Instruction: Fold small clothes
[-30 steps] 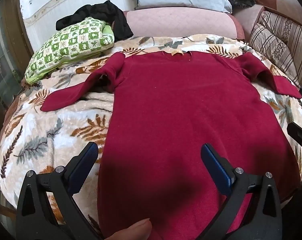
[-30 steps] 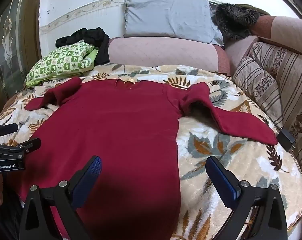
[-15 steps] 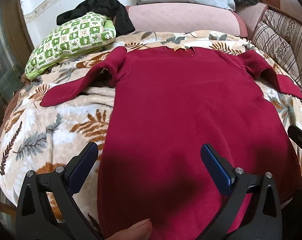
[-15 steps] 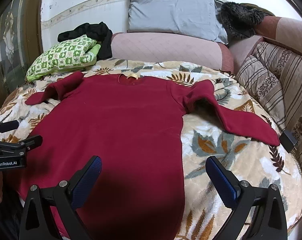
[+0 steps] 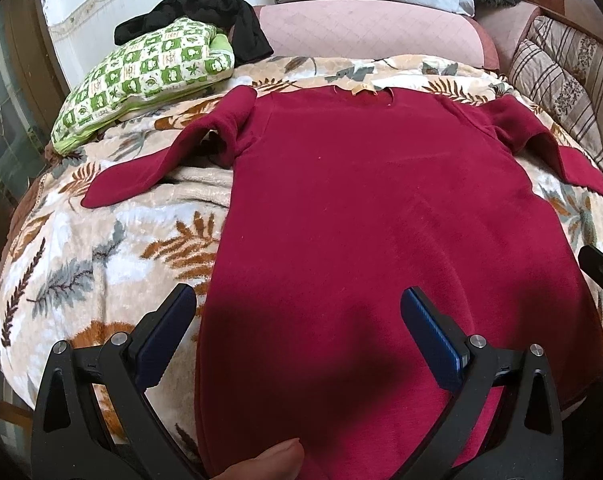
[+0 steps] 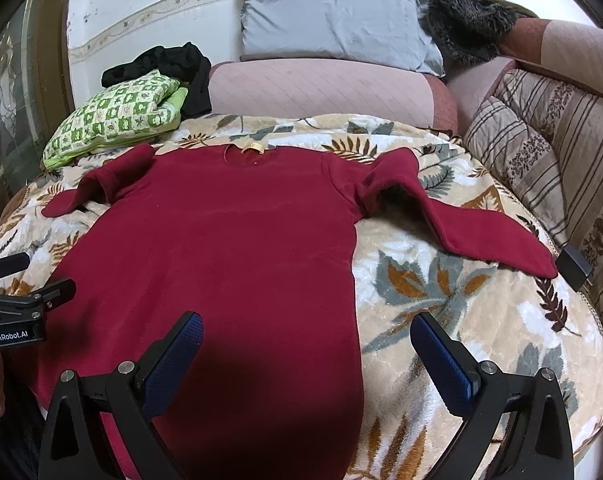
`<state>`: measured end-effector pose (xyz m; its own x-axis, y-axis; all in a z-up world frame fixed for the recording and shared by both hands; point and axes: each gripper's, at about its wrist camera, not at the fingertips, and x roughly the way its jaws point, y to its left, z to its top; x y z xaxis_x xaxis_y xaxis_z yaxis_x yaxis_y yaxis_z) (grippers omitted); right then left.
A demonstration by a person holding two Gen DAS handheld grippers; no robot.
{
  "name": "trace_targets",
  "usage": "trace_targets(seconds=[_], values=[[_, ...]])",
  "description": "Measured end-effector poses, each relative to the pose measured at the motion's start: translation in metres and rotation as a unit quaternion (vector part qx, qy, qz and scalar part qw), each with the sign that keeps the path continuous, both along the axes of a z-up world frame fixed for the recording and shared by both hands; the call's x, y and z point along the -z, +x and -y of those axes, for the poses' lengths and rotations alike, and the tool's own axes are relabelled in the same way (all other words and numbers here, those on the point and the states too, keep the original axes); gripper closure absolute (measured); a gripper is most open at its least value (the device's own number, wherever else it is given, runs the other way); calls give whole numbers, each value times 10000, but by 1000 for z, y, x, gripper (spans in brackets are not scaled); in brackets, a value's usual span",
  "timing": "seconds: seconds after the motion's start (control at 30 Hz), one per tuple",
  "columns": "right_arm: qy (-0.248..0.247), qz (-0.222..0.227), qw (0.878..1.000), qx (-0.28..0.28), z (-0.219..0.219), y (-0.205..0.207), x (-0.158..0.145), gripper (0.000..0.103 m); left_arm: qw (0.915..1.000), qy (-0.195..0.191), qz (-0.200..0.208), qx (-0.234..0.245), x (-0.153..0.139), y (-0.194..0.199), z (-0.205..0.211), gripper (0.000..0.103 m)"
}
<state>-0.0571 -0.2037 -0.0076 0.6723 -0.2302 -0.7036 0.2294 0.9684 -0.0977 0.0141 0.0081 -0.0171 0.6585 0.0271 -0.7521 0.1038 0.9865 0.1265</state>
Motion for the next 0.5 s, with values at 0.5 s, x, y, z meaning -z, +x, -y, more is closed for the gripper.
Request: trace_targets(seconds=[0.5], values=[[119,-2,9986,507,-9,20,-6,0,9991,-359,207,124,-5,1,0,0]])
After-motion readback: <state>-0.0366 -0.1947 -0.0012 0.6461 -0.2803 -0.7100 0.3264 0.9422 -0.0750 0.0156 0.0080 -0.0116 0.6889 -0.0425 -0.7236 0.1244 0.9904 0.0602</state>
